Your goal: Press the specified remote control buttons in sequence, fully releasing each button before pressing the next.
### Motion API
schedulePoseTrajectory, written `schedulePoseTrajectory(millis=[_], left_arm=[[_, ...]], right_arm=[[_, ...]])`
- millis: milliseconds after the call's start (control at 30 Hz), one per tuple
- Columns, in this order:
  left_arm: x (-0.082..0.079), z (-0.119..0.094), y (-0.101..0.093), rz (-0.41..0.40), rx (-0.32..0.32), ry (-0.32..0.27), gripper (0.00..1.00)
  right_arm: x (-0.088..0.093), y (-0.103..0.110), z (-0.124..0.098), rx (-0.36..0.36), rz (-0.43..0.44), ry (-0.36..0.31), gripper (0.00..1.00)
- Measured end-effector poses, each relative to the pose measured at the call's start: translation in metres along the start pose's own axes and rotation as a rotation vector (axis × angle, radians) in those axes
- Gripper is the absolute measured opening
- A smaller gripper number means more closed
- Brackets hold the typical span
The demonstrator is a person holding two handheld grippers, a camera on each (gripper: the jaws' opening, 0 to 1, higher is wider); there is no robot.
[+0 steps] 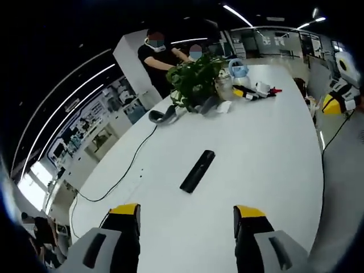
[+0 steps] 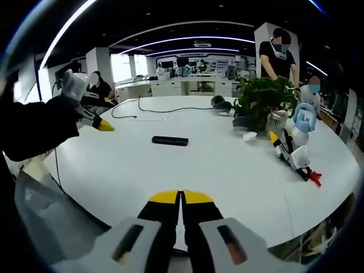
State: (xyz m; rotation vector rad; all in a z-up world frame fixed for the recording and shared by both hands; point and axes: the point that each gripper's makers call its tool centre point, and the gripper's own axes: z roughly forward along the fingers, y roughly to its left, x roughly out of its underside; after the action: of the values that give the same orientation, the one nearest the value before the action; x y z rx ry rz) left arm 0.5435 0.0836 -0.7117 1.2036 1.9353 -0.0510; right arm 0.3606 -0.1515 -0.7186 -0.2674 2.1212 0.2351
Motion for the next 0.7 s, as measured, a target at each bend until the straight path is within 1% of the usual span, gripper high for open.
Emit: schedulePoseTrajectory(millis=[133,200,233,300,367,433,500,567,600,700], left_arm=[[0.002,0.022,-0.002,0.042,0.051,0.048,0.68],[0.003,0.032,-0.004,0.031,0.069,0.067,0.67],[0.004,0.035,-0.008,0.03,0.088,0.074,0.67],[0.006,0.044,-0.01,0.03,0.105,0.088,0.65],[0.006,0.053,-0.01,0.033,0.124,0.1,0.64],[0.006,0.062,-0.012,0.041,0.161,0.117,0.64],[0.005,0.071,-0.011,0.057,0.183,0.127,0.64],[0.004,0.08,-0.012,0.076,0.225,0.157,0.64],[0.0,0.086,-0.011,0.075,0.228,0.156,0.64],[-0.004,0.101,-0.012,0.086,0.266,0.165,0.64]], right_arm=[[0.003,0.001,0.001,-0.003,-0.003,0.017,0.0],[0.003,0.001,0.002,-0.005,-0.007,0.02,0.0],[0.004,0.001,0.002,-0.006,-0.007,0.025,0.0],[0.008,0.001,0.003,-0.006,-0.006,0.051,0.0],[0.009,0.001,0.004,-0.004,-0.005,0.057,0.0],[0.009,0.001,0.004,-0.003,-0.002,0.057,0.0],[0.01,0.002,0.004,-0.009,0.003,0.064,0.0],[0.011,0.002,0.005,-0.011,-0.003,0.069,0.0],[0.011,0.003,0.005,-0.011,-0.005,0.072,0.0],[0.012,0.002,0.006,-0.012,-0.001,0.081,0.0]])
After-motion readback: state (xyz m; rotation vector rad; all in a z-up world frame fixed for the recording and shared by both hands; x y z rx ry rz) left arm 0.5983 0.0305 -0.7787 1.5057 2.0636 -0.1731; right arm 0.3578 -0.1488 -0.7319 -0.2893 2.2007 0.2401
